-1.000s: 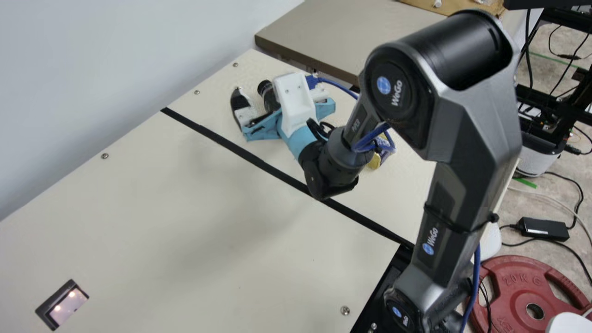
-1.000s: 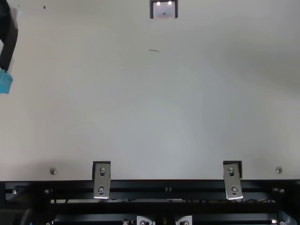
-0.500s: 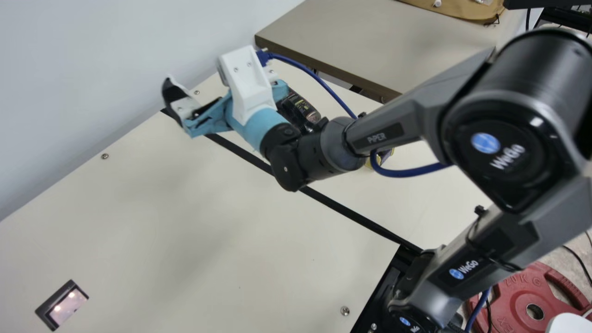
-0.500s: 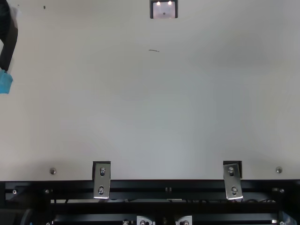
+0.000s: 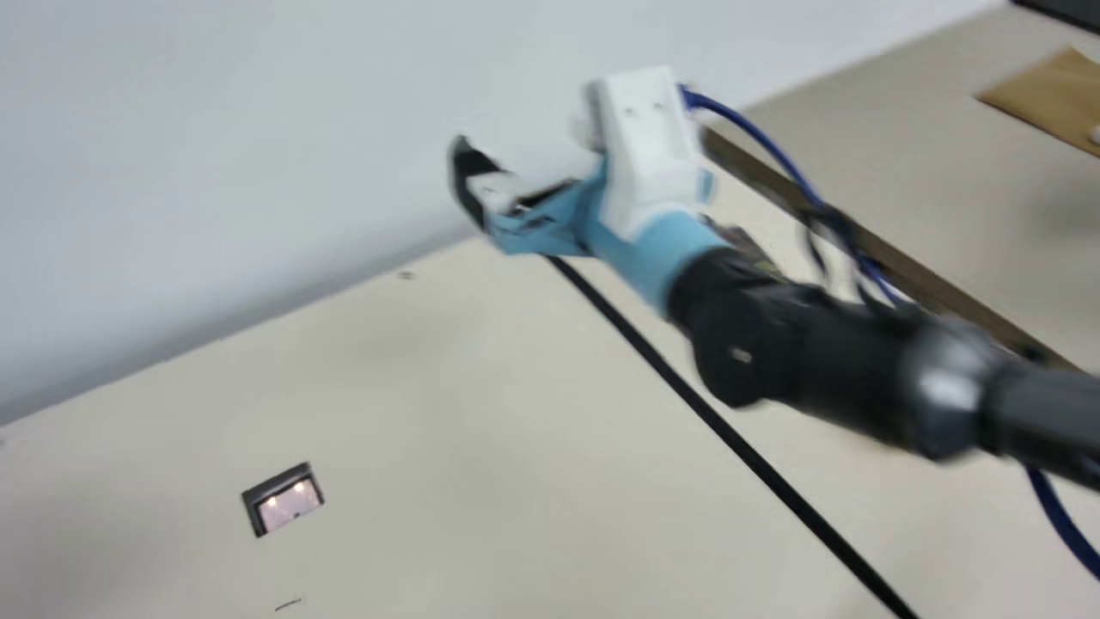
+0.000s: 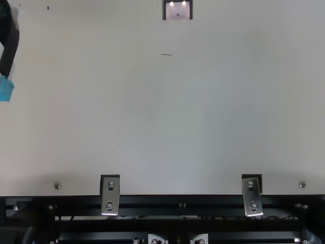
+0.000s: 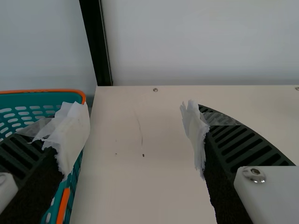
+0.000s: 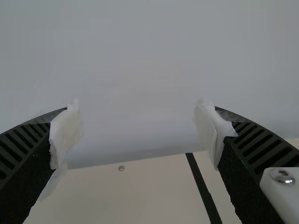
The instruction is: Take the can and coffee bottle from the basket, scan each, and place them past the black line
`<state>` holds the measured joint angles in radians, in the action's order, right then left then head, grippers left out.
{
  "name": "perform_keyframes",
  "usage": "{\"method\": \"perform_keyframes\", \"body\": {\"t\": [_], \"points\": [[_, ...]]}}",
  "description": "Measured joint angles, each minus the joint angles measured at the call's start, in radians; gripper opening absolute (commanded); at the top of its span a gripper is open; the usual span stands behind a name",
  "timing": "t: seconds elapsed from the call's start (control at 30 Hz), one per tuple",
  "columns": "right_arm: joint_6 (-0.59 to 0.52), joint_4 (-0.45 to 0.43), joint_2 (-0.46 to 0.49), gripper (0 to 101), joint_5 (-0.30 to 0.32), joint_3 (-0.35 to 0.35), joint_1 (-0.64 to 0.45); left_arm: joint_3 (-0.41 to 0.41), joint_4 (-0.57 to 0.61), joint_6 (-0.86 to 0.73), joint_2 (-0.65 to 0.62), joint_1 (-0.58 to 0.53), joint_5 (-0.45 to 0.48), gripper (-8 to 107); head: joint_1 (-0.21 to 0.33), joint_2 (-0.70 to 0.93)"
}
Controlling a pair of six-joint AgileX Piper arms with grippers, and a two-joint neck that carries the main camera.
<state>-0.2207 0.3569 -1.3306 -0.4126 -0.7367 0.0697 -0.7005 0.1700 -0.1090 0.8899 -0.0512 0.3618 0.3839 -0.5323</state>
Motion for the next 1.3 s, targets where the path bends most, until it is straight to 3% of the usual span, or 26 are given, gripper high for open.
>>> {"method": "perform_keyframes", "body": {"t": [0.17,0.47,1.07,1.3], "points": [[-0.014,0.000,0.071,101,0.102,-0.005,0.008,0.000,0.000,0.000,0.000,0.000,0.000,90,0.015,0.113],[-0.030,-0.005,0.267,101,0.352,0.000,-0.022,0.000,0.000,0.000,0.000,0.000,0.000,90,0.015,0.174],[0.043,-0.054,0.739,101,0.905,0.051,-0.135,0.000,0.000,0.000,0.000,0.000,0.000,90,0.005,0.148],[0.037,-0.020,0.894,101,1.048,0.104,-0.181,0.000,0.000,0.000,0.000,0.000,0.000,90,-0.010,0.133]]}}
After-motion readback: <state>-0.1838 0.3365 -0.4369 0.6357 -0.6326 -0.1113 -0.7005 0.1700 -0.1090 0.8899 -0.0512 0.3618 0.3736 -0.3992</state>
